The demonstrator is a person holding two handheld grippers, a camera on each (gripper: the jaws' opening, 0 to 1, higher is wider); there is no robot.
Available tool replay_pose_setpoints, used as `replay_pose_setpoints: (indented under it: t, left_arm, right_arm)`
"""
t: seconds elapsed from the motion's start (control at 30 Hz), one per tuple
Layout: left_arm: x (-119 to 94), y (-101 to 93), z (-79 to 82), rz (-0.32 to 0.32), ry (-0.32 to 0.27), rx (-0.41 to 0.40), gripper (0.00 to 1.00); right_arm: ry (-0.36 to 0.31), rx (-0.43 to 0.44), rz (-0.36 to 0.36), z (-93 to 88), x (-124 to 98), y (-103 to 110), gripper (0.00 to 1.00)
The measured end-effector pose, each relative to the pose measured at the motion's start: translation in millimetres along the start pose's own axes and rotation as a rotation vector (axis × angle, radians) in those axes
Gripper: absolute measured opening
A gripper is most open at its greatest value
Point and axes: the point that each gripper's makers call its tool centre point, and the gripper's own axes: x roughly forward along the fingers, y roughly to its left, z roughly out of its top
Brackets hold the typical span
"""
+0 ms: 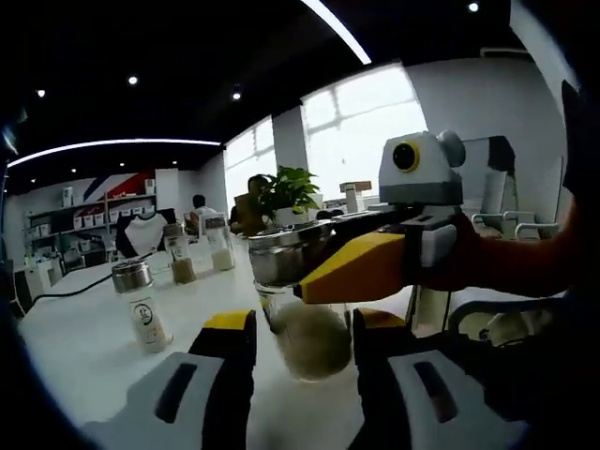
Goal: Rotate the seasoning bottle until the label or dispensing opening points toward the visible target arrow and the bottle remains upright within the marked orientation range
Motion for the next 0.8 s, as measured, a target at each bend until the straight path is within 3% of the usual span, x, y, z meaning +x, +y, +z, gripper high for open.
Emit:
replay_pose_setpoints:
  t: [0.1,0.2,0.37,0.47,0.57,0.7,0.8]
  left_arm:
    - [2.5,1.1,3.3,0.041,-0.02,-0.003,0.38]
    - [1.6,2.9,8.5,0.071,-0.05,-0.02,0.37]
    - [-2.5,20.1,5.9,0.232,0.002,0.099,0.36]
    - [-4.0,25.4,3.3,0.286,0.021,0.063,0.35]
    - [-5.0,25.7,5.7,0.314,0.015,0.058,0.35]
    - [-6.0,23.7,8.0,0.32,0.003,0.048,0.34]
    - [-7.0,22.8,12.0,0.351,-0.012,0.051,0.34]
  right_arm:
    - [-0.027,0.07,-0.063,2.6,-4.9,-6.5,0.32]
    - [-0.062,0.055,-0.119,7.4,-6.5,-9.4,0.32]
    - [0.011,-0.06,-0.217,5.1,5.0,-8.3,0.32]
    - [0.051,-0.086,-0.278,1.4,11.0,-9.1,0.32]
    - [0.039,-0.09,-0.324,2.5,13.1,-10.9,0.32]
    - [0.027,-0.002,-0.382,0.7,9.4,-16.2,0.33]
    - [0.018,0.0,-0.411,2.9,8.6,-15.8,0.33]
